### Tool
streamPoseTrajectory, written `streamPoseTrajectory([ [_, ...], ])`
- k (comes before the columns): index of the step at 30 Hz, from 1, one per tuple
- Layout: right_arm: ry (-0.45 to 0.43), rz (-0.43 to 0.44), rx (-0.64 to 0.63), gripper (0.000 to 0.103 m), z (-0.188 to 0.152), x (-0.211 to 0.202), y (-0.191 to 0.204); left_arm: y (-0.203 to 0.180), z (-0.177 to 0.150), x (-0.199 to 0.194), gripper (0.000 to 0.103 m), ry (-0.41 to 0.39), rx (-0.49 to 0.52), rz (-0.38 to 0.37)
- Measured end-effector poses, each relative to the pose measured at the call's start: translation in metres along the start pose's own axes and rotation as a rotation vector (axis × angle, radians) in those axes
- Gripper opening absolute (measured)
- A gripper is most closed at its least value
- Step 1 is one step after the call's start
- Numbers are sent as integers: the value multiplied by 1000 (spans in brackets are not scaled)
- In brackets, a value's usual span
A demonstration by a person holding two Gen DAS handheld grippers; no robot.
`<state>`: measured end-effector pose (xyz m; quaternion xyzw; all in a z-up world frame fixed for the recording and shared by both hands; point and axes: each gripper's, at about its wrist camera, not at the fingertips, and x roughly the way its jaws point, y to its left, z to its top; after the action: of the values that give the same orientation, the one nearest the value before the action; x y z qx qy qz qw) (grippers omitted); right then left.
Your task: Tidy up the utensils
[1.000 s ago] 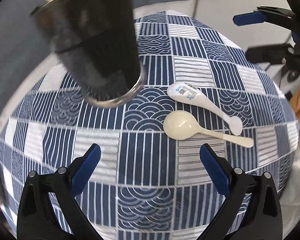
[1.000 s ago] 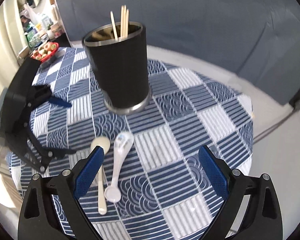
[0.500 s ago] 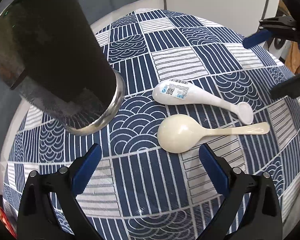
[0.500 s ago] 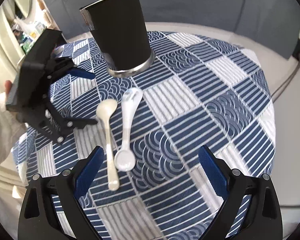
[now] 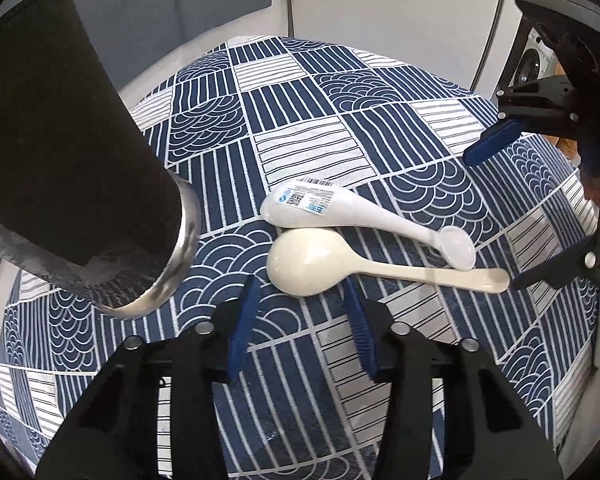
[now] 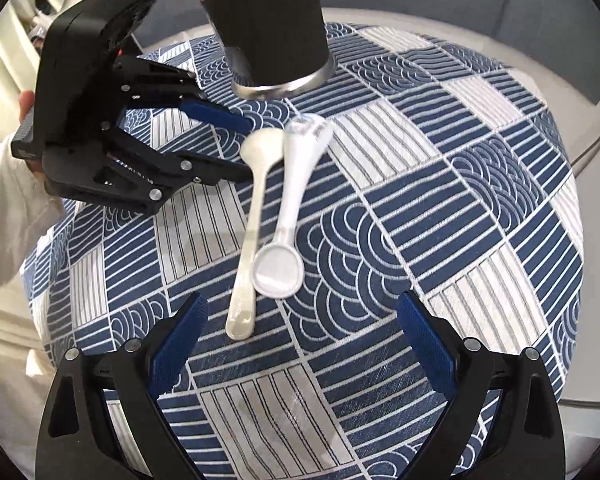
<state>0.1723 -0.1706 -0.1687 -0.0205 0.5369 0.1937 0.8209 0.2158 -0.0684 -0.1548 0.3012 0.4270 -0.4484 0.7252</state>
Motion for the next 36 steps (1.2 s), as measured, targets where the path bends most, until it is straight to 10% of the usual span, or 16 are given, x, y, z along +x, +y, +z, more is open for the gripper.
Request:
streamPoseTrajectory([
  [5, -36, 68, -38, 74, 14, -6, 17, 4, -3, 1, 44, -7, -73, -9],
  [8, -11, 63, -98, 71, 27, 4, 29, 6, -11, -3, 68, 0, -104, 3],
  [19, 65, 108, -175, 39, 72, 31, 39, 24, -66, -26, 85, 39, -256, 84],
  [36, 84, 3, -148, 27, 90, 36, 24, 27, -98, -39, 97, 22, -358, 145],
])
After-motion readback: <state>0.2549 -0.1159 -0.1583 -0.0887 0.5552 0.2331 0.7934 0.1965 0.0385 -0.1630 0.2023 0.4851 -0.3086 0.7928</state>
